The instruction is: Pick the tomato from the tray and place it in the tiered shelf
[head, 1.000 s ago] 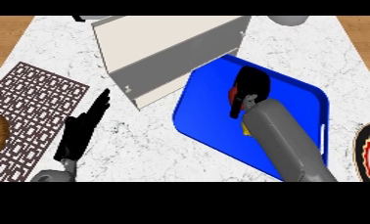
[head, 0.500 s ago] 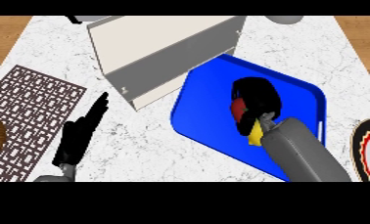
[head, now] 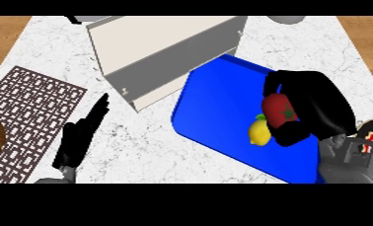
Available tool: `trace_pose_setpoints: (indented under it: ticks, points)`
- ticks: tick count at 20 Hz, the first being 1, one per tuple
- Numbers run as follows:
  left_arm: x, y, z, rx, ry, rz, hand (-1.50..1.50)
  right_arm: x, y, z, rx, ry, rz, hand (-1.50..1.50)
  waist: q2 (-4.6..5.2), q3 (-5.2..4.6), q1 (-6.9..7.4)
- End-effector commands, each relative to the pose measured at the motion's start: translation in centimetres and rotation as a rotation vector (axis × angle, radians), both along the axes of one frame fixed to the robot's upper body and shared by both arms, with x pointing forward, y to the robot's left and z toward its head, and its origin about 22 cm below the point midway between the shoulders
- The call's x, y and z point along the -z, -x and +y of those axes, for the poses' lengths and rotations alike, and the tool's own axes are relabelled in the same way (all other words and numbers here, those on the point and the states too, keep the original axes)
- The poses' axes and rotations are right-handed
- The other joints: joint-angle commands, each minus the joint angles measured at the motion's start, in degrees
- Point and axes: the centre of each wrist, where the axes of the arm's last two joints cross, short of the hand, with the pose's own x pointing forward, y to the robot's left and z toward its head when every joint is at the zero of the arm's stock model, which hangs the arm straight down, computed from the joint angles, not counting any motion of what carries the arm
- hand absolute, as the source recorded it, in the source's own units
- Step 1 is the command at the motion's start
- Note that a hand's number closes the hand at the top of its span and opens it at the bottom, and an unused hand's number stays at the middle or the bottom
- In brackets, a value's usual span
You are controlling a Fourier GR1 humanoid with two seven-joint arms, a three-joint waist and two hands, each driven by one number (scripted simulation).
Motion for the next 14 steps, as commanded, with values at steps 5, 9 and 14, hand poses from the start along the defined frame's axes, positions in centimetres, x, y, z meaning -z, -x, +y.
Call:
trace_pose_setpoints:
  ticks: [5, 9, 14]
  points:
    - [0.0, 0.0, 0.2, 0.009, -0.006, -0.010, 0.00, -7.8, 1.1, -0.1, 0.030, -0.316, -0.222, 1.50, 0.30, -0.02, 1.14]
    - [0.7, -1.5, -1.2, 0.030, -0.004, -0.009, 0.00, -11.7, -0.6, 2.2, 0.037, -0.341, -0.265, 1.50, 0.43, -0.05, 1.35]
    - [-0.9, -2.1, -1.6, 0.036, 0.000, -0.017, 0.00, -15.3, -5.2, 2.8, 0.064, -0.326, -0.298, 1.50, 0.56, -0.03, 1.87]
